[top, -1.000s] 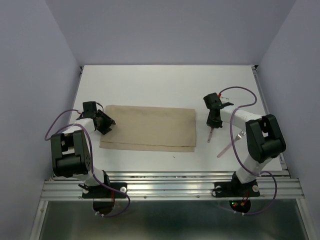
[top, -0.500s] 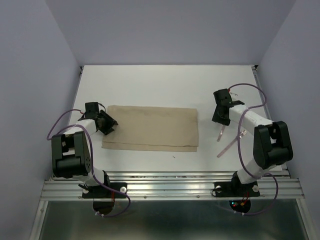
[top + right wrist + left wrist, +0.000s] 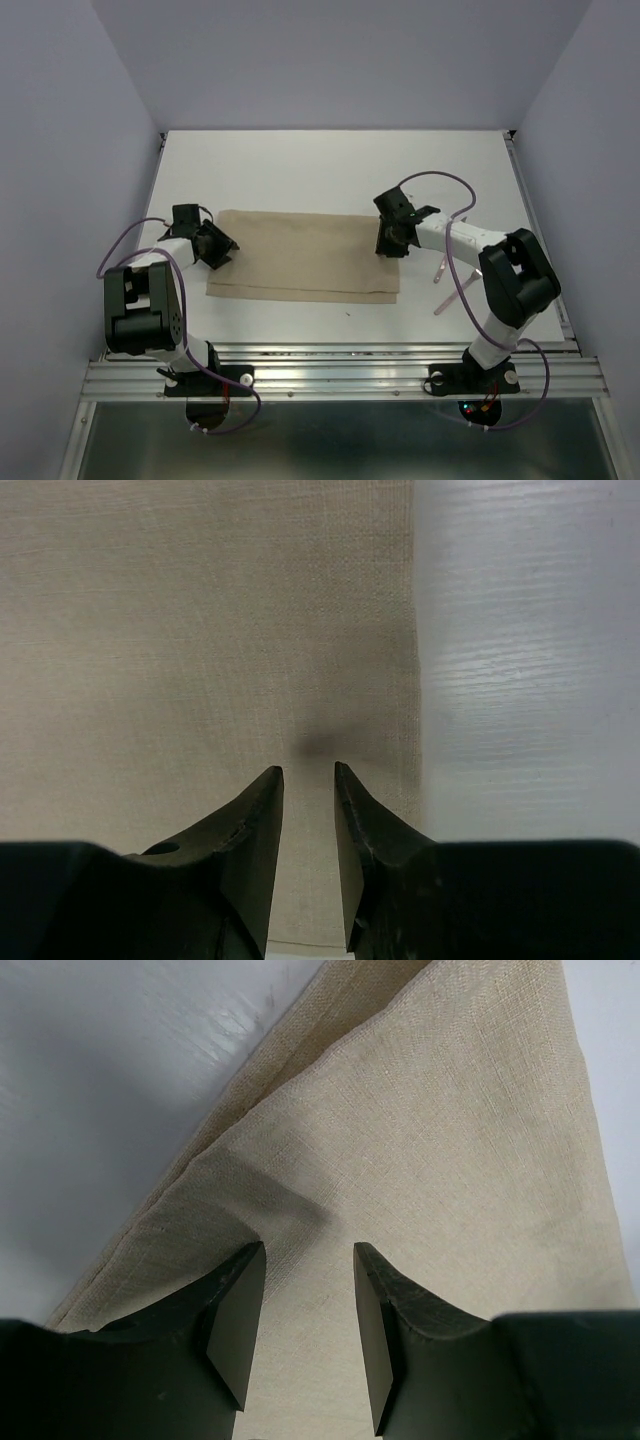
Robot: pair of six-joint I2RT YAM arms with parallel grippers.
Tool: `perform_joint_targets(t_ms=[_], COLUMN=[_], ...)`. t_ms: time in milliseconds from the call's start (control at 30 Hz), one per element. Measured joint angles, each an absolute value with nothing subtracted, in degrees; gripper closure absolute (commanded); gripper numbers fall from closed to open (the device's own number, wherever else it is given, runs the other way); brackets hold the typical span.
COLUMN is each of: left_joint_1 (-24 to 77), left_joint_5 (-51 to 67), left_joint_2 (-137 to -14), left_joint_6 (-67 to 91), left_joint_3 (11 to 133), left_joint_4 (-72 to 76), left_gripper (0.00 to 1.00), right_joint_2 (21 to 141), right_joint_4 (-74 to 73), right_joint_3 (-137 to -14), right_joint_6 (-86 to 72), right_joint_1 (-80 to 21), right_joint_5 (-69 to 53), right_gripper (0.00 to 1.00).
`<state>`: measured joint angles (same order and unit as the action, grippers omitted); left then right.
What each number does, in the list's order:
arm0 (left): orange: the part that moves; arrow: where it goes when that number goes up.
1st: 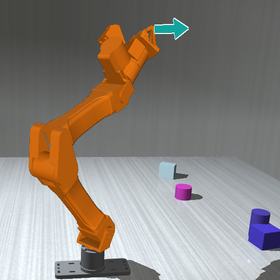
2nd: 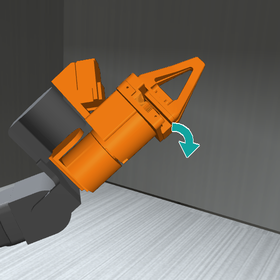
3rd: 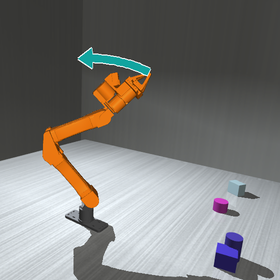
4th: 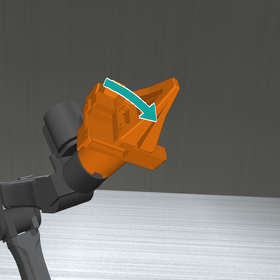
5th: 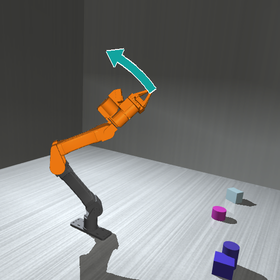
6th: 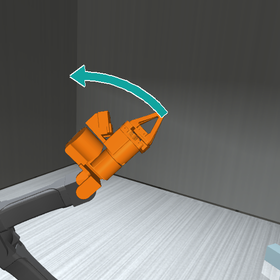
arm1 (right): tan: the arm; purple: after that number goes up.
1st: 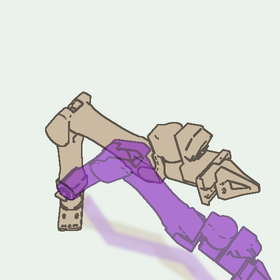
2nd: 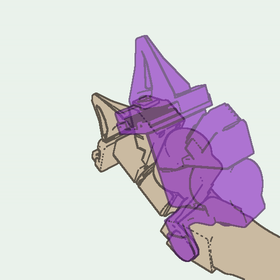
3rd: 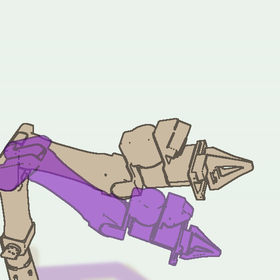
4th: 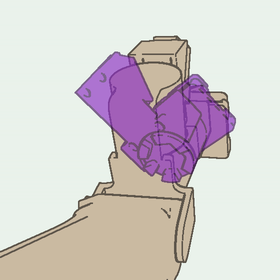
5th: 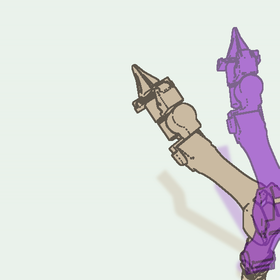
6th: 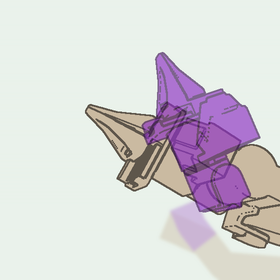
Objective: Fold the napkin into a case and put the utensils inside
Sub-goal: Move the rectangle-folded napkin to the center of the board.
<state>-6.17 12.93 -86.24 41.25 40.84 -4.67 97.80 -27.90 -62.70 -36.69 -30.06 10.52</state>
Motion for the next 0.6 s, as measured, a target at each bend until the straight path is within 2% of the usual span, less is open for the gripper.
perform_joint_targets(t_ms=[367,600], left_joint_1=[-1.0,2.6], left_joint_5=[16.0,16.1], left_joint_2=[-91.4,-95.5], left_joint_6=[41.0,39.8], left_joint_3=[45.0,51.0], left_joint_4=[-2.8,-5.2], left_gripper=[0.47,0.47], right_joint_2=[101.2,105.0], right_joint_4=[-27.5,-27.7], right_joint_3=[-62.3,-67.7], right_joint_6=[-35.8,-32.6], right_joint_1=[-26.3,-22.7], right_joint_5=[15.2,18.9], right_gripper=[0.67,0.67])
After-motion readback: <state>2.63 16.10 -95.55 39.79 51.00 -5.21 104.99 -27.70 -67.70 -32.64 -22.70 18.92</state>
